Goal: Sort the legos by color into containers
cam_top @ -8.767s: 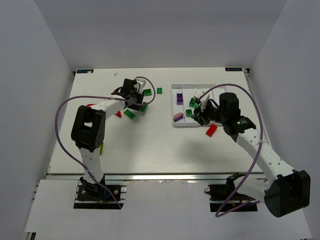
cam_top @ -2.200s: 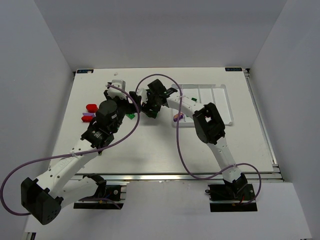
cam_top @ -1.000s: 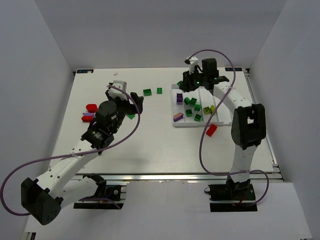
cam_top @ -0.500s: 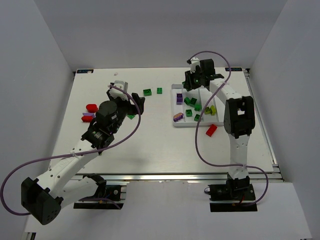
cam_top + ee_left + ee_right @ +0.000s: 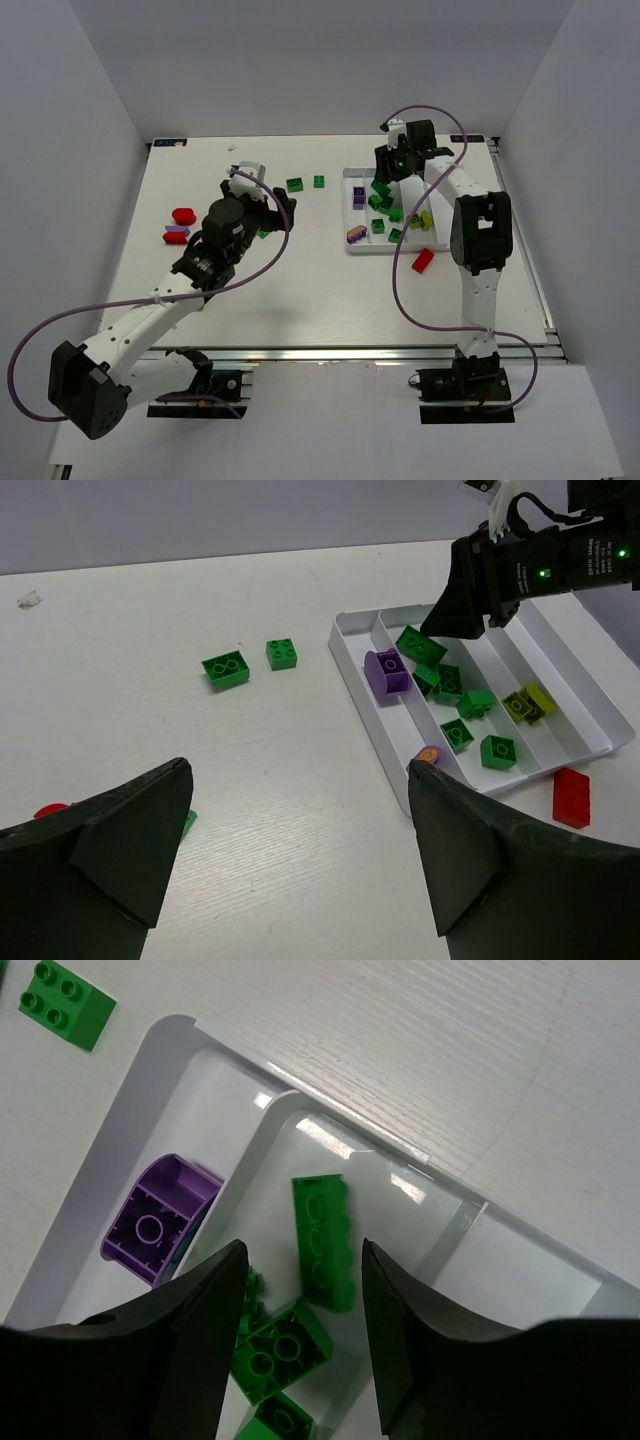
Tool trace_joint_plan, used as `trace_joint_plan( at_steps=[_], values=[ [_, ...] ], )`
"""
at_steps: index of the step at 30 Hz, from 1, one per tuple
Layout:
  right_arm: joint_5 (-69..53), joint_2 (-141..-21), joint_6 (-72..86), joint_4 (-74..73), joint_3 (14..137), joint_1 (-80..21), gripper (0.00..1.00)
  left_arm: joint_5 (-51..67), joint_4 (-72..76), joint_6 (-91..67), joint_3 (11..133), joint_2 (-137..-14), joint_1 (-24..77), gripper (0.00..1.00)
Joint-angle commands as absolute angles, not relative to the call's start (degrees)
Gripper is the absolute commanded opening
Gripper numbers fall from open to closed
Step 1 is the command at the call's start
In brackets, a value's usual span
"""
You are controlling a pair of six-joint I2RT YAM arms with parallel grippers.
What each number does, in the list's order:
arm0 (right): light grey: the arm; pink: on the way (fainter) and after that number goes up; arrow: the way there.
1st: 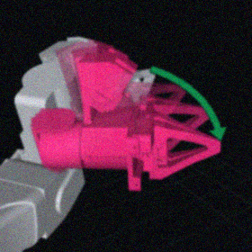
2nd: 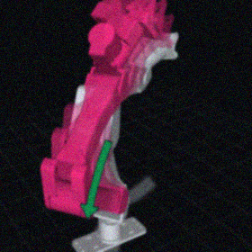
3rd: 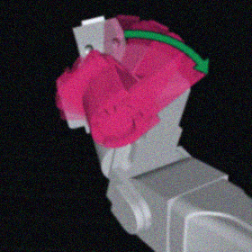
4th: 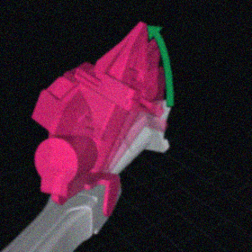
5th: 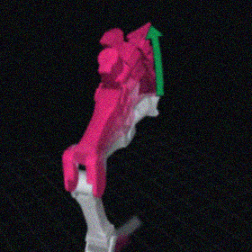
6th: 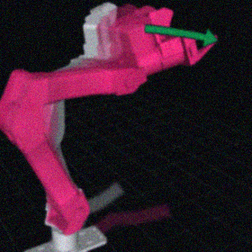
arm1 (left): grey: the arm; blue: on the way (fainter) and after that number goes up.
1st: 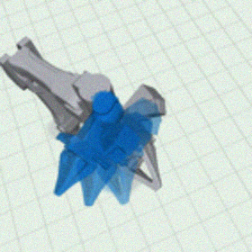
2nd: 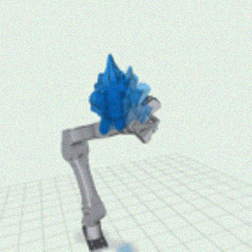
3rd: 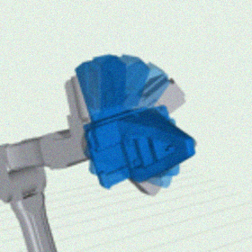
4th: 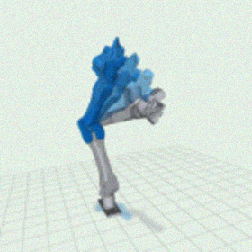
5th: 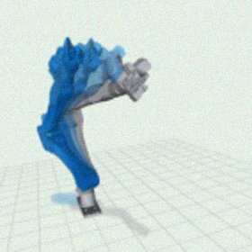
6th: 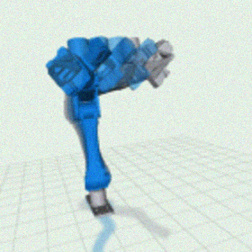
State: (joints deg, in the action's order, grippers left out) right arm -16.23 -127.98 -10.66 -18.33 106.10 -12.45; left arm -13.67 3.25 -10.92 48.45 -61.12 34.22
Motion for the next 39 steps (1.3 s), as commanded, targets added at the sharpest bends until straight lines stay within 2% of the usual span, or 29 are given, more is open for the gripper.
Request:
trace_joint_plan(
  at_steps=[1, 7, 11, 15, 17, 20, 23, 27, 30, 34, 39],
  values=[
    [-17.31, -126.13, -11.6, -19.86, 107.06, -12.39, 0.56, -12.75, 3.6, -10.63, 48.6, -61.43, 34.01, 0.98],
    [-22.57, -115.35, -10.46, -22.32, 101.01, -12.3, 0.66, -11.0, 2.99, -11.6, 49.04, -65.82, 33.31, 0.98],
    [-38.88, -102.07, -11.78, -23.73, 90.66, -12.65, 0.74, -8.27, 2.55, -13.44, 50.79, -70.56, 32.43, 0.98],
    [-46.48, -88.0, -9.23, -18.38, 77.54, -13.45, 0.74, -7.12, 1.58, -15.47, 54.39, -77.42, 31.38, 0.88],
    [-49.2, -81.93, -7.57, -17.49, 73.67, -13.62, 0.73, -7.03, 0.35, -16.43, 56.76, -82.93, 30.41, 0.79],
    [-51.85, -76.3, -6.16, -18.11, 71.64, -13.62, 0.72, -7.81, -1.93, -17.58, 61.25, -88.22, 29.44, 0.74],
    [-52.82, -71.2, -2.73, -13.48, 67.25, -13.71, 0.72, -11.41, -3.77, -17.58, 67.57, -95.61, 29.18, 0.82],
    [-48.35, -67.15, -4.29, -10.81, 61.53, -13.89, 0.72, -15.63, -11.31, -17.67, 79.87, -109.2, 28.3, 0.86],
    [-43.78, -66.8, -8.69, -12.47, 60.73, -13.89, 0.72, -17.22, -15.1, -18.19, 89.98, -115.82, 27.25, 0.97],
    [-42.54, -65.92, -10.02, -10.99, 59.16, -14.32, 0.71, -19.06, -19.24, -20.73, 101.05, -126.88, 25.67, 0.98],
    [-40.7, -64.16, -10.9, -9.67, 58.27, -15.91, 0.71, -19.6, -23.28, -21.44, 112.49, -133.5, 23.91, 0.98]
  ],
)
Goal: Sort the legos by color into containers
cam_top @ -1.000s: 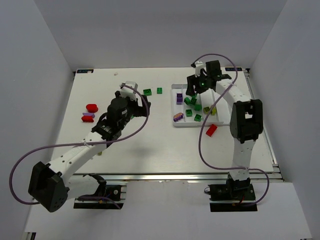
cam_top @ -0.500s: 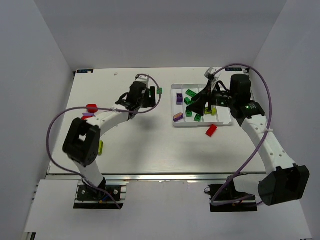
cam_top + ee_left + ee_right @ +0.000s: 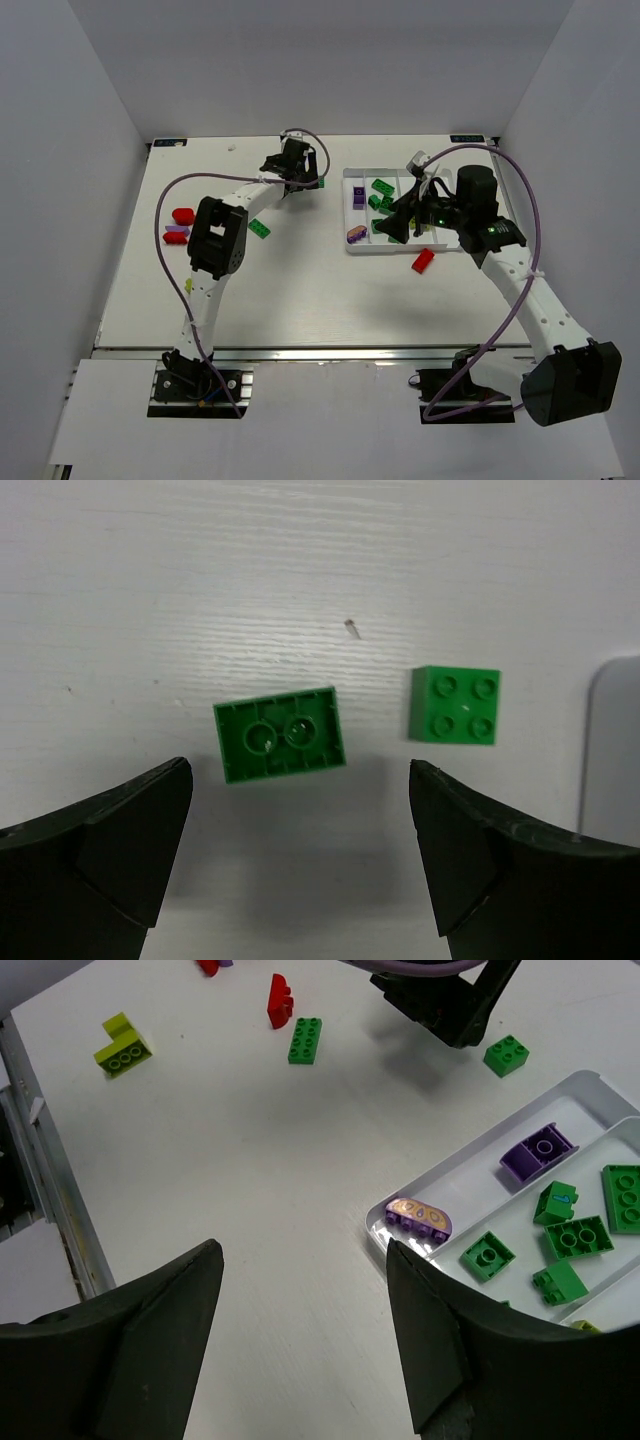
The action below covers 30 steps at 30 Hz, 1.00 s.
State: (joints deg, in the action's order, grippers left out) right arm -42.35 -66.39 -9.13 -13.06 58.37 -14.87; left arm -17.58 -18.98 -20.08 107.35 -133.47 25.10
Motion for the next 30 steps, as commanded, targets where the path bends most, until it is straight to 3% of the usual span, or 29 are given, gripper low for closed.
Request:
trace_joint_plan(
  at_steps=[1, 22, 30],
  values=[
    [-40.08, -63.55, -10.99, -9.23, 58.18, -16.08, 0.72, -19.69, -23.64, -21.53, 113.46, -134.11, 23.73, 0.98],
    [-38.94, -63.37, -11.25, -8.0, 57.22, -16.87, 0.72, -16.97, -23.2, -21.44, 117.25, -140.1, 22.68, 0.71],
    [-38.32, -63.19, -11.34, -7.91, 57.04, -16.79, 0.71, -15.3, -21.01, -20.92, 114.0, -135.89, 22.68, 0.52]
  ],
)
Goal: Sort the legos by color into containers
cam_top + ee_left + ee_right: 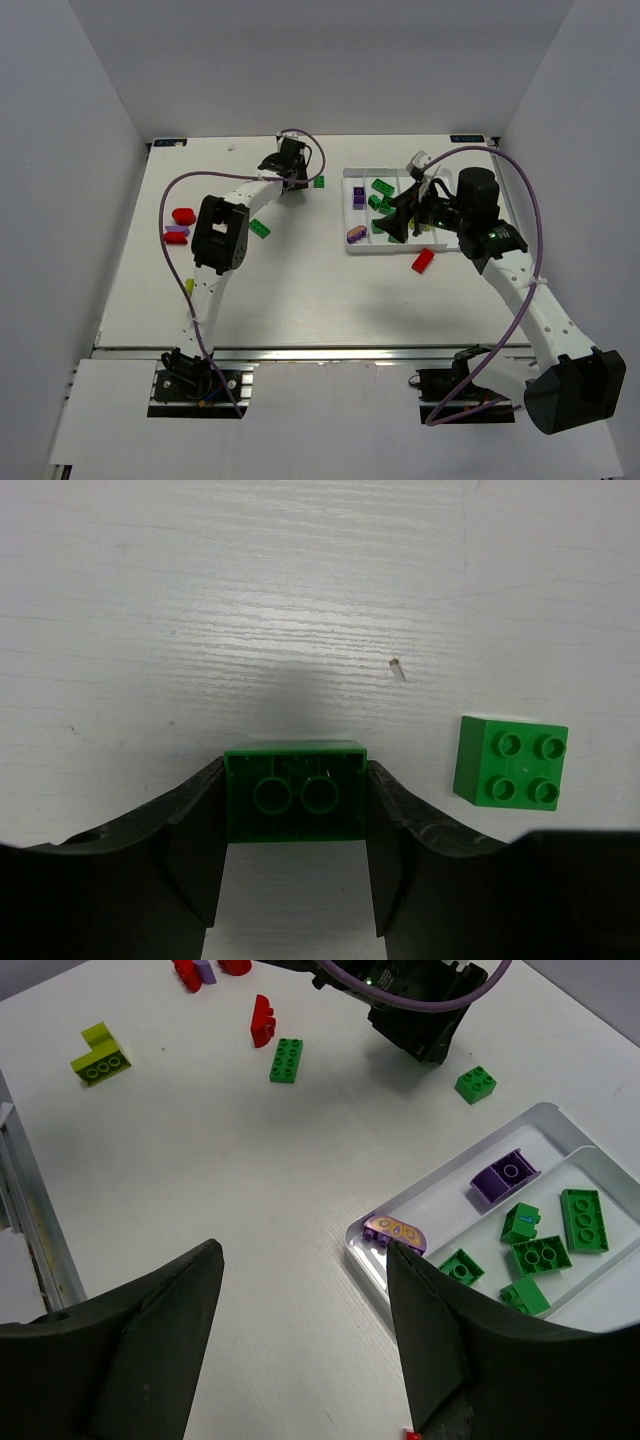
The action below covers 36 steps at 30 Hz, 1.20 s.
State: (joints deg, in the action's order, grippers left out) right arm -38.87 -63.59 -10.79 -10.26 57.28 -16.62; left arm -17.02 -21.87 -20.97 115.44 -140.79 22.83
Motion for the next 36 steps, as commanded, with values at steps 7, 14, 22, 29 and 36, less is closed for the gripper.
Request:
trace_joint_plan(
  at_steps=[7, 14, 22, 29, 36],
  values=[
    [-35.6, -62.14, -10.46, -6.6, 56.69, -16.79, 0.52, -8.63, -14.18, -19.43, 105.4, -124.47, 22.76, 0.29],
    [-33.22, -61.09, -9.67, -5.19, 55.81, -16.17, 0.01, 4.39, -7.91, -13.46, 100.81, -119.44, 27.23, 0.24],
    [-33.66, -60.29, -8.88, -4.4, 55.28, -14.15, 0.0, 8.17, -7.2, -10.46, 107.3, -125.15, 32.87, 0.27],
    [-34.28, -60.38, -8.61, -4.13, 55.02, -13.36, 0.02, 7.91, -8.35, -10.28, 119.6, -134.81, 36.03, 0.32],
    [-34.28, -59.94, -8.61, -3.96, 55.02, -13.18, 0.03, 6.59, -7.3, -11.69, 125.24, -140.8, 36.74, 0.48]
  ],
)
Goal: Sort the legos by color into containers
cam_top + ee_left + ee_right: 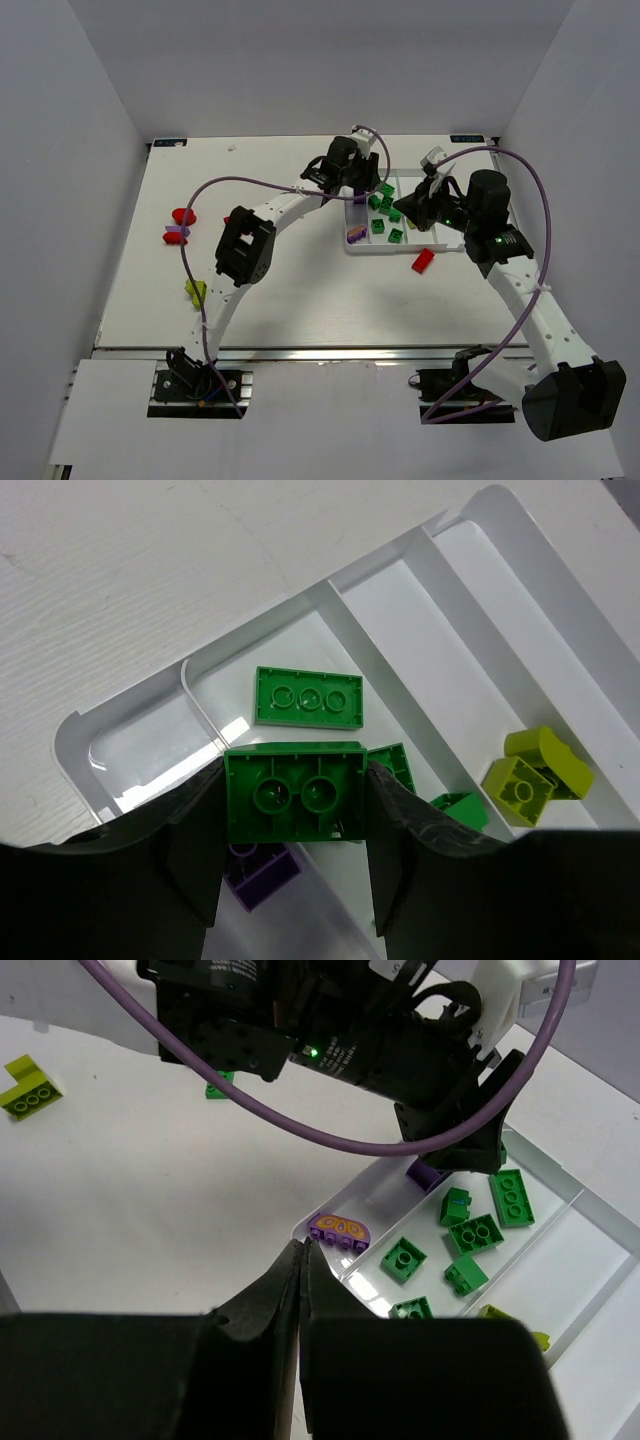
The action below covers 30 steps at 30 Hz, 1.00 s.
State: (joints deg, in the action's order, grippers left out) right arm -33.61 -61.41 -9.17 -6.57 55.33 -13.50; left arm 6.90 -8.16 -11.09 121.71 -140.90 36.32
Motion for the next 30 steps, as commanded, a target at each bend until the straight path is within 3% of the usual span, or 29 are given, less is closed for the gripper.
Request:
trace_joint_plan(
  at_steps=[1, 9, 17, 20, 21, 22, 24, 25, 27, 28, 29, 30],
  values=[
    [-34.28, -59.94, -8.61, -3.96, 55.02, -13.18, 0.03, 6.68, -7.03, -11.86, 125.68, -141.24, 36.83, 0.49],
    [-34.45, -60.03, -8.7, -3.96, 54.93, -13.01, 0.04, 6.5, -5.72, -12.74, 128.06, -143.61, 37.62, 0.68],
    [-34.37, -60.38, -8.79, -3.87, 54.84, -13.01, 0.04, 5.54, -6.94, -12.31, 130.08, -143.36, 37.79, 0.73],
    [-34.54, -60.12, -8.79, -3.87, 54.76, -12.75, 0.04, 1.86, -5.89, -11.52, 126.24, -140.03, 37.36, 0.59],
    [-34.72, -60.12, -8.79, -3.87, 54.76, -12.57, 0.04, 1.06, -4.84, -11.69, 124.82, -138.97, 36.66, 0.5],
    [-34.8, -60.12, -8.7, -3.78, 54.76, -12.39, 0.04, 0.79, -4.57, -12.91, 123.67, -138.09, 35.87, 0.29],
    [-35.07, -59.94, -8.79, -3.87, 54.84, -12.31, 0.05, 0.79, -4.92, -14.76, 121.03, -136.24, 33.15, 0.12],
    [-35.07, -60.03, -8.79, -3.87, 54.76, -12.22, 0.05, 0.79, -5.27, -16.77, 120.24, -135.8, 32.0, 0.09],
    [-35.24, -60.03, -8.79, -3.87, 54.67, -12.22, 0.05, 0.79, -6.93, -18.36, 118.4, -134.83, 29.02, 0.11],
    [-35.24, -60.03, -8.79, -3.78, 54.67, -12.22, 0.05, 0.79, -7.55, -18.98, 117.69, -134.56, 28.05, 0.18],
    [-35.33, -60.03, -8.7, -3.78, 54.67, -12.22, 0.05, 0.79, -7.73, -19.77, 116.9, -134.21, 27.25, 0.33],
    [-35.33, -60.12, -8.79, -3.78, 54.75, -12.13, 0.05, 0.79, -8.08, -19.69, 115.24, -133.51, 25.94, 0.38]
  ],
)
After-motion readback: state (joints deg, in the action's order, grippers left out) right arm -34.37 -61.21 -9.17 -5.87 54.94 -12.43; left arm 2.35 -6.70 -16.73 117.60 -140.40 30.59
